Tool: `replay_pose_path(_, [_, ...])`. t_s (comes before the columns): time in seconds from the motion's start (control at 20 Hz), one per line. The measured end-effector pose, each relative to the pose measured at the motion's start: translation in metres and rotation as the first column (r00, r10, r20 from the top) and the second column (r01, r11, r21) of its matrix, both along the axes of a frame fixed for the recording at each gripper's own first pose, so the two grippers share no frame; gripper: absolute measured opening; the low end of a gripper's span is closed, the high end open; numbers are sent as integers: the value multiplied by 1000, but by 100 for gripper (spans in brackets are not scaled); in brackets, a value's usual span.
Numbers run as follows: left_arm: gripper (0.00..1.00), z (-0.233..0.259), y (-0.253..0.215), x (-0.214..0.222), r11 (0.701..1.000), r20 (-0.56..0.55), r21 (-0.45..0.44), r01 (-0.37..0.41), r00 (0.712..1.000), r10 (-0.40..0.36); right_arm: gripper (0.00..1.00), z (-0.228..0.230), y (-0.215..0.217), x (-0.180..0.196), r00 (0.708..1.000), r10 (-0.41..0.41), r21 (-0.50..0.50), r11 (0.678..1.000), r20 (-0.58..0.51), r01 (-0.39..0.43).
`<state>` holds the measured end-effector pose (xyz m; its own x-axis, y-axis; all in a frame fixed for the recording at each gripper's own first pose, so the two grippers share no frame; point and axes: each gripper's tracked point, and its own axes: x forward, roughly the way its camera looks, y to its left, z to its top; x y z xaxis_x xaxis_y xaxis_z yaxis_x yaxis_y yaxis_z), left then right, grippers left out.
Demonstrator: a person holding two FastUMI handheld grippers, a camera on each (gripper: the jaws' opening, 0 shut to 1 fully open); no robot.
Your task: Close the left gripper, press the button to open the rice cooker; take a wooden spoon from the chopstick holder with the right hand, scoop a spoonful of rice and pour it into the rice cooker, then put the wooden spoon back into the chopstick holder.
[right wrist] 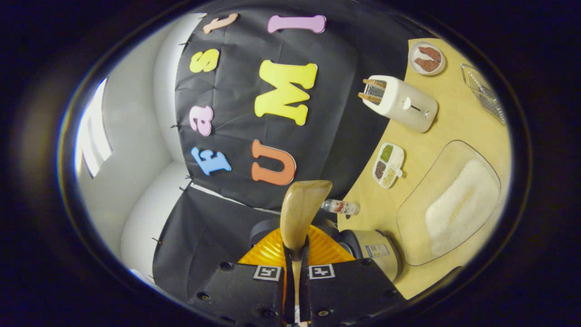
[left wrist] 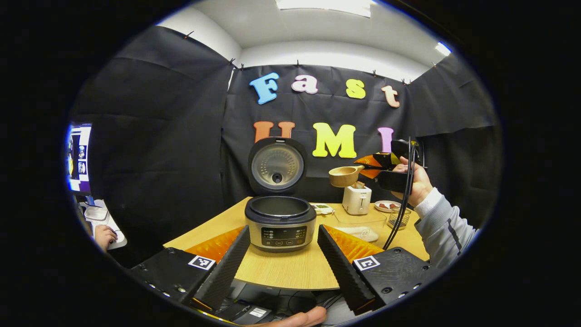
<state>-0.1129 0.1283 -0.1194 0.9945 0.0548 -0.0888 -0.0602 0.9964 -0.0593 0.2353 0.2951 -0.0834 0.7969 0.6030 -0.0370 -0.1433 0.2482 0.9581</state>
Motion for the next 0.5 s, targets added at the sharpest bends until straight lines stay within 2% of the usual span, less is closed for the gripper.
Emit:
replay_pose_path(0.25, [95, -14, 22, 3, 999, -18, -22, -27, 999, 27, 9, -3, 52, 19, 999, 35, -136, 990, 23, -32])
replay_pose_path(0.5, [96, -25, 37, 4, 998, -37, -32, -50, 998, 49, 9, -11, 98, 26, 995, 90, -223, 971, 33, -81])
